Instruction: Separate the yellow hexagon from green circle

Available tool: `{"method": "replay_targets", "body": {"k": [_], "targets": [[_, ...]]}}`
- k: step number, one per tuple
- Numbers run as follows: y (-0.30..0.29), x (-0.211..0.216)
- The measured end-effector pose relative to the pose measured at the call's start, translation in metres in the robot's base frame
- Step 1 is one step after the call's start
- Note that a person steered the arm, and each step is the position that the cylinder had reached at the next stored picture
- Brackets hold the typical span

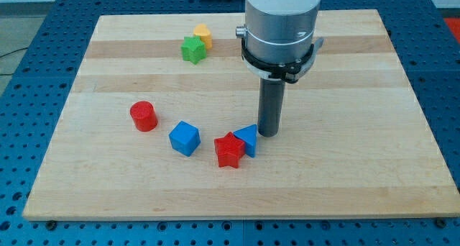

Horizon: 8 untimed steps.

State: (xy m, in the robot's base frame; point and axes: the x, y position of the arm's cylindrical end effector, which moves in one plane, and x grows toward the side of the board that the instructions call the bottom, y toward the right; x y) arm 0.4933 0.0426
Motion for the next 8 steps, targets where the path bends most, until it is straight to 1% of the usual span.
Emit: {"method": "replay_targets", "body": {"k": [3,4,5,6,7,8], "targets": [[0.000,0.001],[0.001,-0.011],[0.001,-0.037],[0.001,-0.073],[-0.035,-0.100],[-0.062,-0.107]]}}
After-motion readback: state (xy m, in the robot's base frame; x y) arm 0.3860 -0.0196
